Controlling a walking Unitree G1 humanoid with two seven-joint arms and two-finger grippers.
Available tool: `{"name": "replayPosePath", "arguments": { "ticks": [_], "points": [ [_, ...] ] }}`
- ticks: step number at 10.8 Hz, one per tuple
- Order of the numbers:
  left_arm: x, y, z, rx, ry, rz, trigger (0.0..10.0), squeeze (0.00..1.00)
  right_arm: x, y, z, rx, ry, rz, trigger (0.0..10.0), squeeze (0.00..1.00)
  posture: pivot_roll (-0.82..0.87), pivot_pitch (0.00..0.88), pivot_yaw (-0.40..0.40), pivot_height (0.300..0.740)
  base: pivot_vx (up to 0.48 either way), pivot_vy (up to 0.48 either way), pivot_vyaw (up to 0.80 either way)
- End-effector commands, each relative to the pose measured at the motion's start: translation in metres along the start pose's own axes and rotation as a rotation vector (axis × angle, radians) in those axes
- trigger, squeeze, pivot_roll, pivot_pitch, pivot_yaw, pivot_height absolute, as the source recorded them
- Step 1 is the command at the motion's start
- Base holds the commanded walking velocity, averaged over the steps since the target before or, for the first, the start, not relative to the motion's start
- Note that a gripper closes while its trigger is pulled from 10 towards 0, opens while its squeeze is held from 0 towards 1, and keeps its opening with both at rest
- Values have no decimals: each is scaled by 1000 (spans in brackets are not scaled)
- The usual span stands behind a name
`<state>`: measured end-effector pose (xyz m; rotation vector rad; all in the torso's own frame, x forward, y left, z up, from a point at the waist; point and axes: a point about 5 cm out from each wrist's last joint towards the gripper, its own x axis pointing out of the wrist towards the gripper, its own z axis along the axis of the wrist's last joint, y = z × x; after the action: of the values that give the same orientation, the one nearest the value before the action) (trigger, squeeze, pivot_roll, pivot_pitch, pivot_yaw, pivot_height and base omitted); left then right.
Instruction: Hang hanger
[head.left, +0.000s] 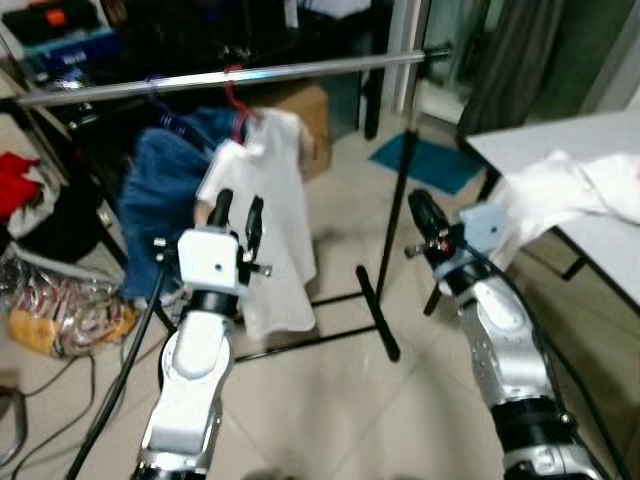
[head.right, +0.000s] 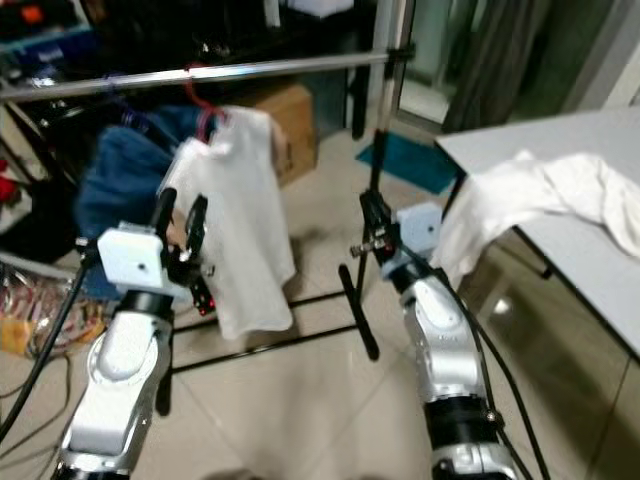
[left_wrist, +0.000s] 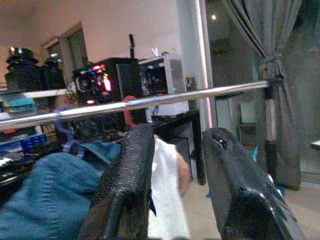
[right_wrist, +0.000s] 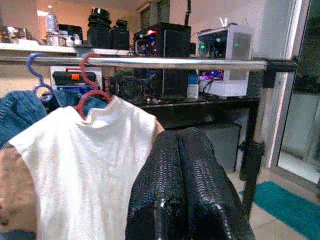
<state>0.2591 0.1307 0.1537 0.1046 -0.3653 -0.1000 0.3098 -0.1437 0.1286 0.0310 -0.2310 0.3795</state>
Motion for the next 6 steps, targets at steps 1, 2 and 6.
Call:
{"name": "replayPosePath", "arguments": {
  "ticks": [1,2,6],
  "points": [
    [0,6,-1,24,7,13,10000,0,6,7,6,4,-25,24,10000,0,-27,0,45,740,0,0,0],
    [0,6,-1,27,6,12,10000,0,6,7,5,5,-24,24,10000,0,-27,0,45,740,0,0,0],
    [-1,5,-4,32,16,14,10000,0,6,6,0,7,2,37,10000,0,-27,0,45,740,0,0,0]
  ]
}}
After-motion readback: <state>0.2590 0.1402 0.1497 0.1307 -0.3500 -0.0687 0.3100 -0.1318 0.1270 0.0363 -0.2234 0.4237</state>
